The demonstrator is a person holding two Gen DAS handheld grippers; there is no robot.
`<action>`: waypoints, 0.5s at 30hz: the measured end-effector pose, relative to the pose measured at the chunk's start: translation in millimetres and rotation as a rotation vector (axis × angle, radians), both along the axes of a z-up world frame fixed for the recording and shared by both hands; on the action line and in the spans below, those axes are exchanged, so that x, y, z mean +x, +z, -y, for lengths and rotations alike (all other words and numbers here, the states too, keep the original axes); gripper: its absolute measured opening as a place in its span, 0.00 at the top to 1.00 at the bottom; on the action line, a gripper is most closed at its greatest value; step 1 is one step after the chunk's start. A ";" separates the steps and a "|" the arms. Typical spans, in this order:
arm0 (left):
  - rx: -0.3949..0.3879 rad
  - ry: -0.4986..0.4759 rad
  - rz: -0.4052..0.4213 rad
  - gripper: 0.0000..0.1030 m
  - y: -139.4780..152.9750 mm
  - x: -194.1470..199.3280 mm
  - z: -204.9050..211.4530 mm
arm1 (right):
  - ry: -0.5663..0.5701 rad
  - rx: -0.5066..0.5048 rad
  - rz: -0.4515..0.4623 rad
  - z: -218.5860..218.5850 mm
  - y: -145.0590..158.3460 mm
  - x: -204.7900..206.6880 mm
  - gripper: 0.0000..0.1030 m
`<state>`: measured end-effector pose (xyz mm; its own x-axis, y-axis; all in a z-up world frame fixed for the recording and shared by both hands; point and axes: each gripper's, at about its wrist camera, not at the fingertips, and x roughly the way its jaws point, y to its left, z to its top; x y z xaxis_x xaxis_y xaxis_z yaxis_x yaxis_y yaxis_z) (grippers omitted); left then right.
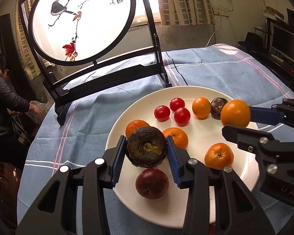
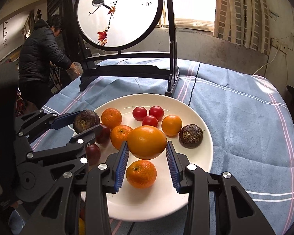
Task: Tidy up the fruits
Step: 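Lower the orange and brown fruit onto the white plate and open both grippers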
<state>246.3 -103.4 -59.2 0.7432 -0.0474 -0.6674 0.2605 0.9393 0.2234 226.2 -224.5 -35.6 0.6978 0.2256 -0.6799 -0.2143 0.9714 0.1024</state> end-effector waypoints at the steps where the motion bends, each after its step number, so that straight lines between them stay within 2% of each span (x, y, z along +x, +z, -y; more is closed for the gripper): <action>1: 0.003 0.003 0.002 0.60 -1.2 1.0 0.7 | -0.005 -0.001 0.000 0.2 -0.8 3.2 0.62; 4: 0.025 -0.002 0.015 0.58 -4.4 2.7 4.0 | -0.010 -0.004 -0.014 -0.1 -3.5 13.3 0.60; 5: 0.032 0.003 0.021 0.54 -4.5 2.4 4.2 | -0.006 -0.005 -0.021 -0.5 -4.6 16.4 0.48; 6: 0.032 0.003 0.022 0.48 -4.0 2.2 3.9 | -0.009 -0.005 -0.019 0.0 -4.3 18.1 0.44; 8: 0.024 0.001 0.027 0.42 -2.2 -1.2 1.1 | -0.017 0.004 0.007 2.5 -1.6 15.0 0.44; 12: 0.012 -0.002 0.027 0.42 2.2 -12.4 -11.5 | -0.016 0.039 0.005 12.2 1.5 -3.9 0.41; 15: -0.006 0.004 0.023 0.40 6.0 -26.2 -26.0 | 0.014 0.016 0.000 12.4 2.4 -29.7 0.37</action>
